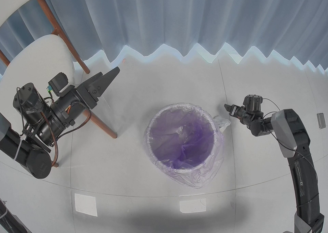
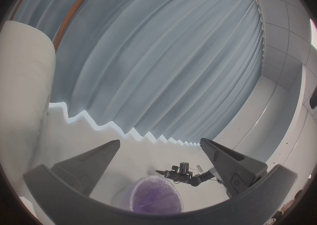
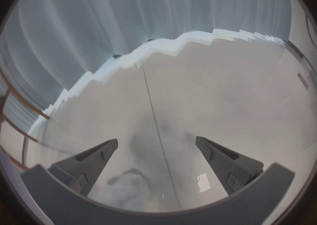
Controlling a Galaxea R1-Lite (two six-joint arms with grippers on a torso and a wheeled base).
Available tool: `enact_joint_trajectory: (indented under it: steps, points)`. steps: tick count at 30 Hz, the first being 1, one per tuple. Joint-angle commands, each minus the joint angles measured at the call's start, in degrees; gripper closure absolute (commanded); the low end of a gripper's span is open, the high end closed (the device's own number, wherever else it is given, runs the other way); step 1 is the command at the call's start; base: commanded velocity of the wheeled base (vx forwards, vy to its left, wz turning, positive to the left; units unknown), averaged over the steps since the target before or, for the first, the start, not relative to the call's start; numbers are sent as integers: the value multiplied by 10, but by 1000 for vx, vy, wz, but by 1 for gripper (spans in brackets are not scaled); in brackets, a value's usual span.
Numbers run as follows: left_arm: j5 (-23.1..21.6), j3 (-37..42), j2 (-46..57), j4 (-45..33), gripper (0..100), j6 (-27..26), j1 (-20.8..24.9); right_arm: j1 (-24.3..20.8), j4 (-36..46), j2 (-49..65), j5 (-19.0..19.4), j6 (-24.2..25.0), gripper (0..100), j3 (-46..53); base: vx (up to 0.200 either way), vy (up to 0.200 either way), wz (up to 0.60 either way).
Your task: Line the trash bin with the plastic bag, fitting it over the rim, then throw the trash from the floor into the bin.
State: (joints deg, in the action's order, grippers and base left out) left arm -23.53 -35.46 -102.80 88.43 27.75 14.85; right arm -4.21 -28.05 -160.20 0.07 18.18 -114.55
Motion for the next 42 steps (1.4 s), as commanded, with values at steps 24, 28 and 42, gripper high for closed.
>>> enact_joint_trajectory:
  steps: [24,28,42]
  points:
    - [1,-25,1,0,0,-27,17,-41,-155,91,45,-91,0,220,-100,0,0]
    - [1,-22,1,0,0,-28,18,-52,-145,67,44,-89,0,177,0,0,0]
    - [1,-18,-1,0,0,-29,19,-60,-131,9,27,-90,100,137,0,0,0]
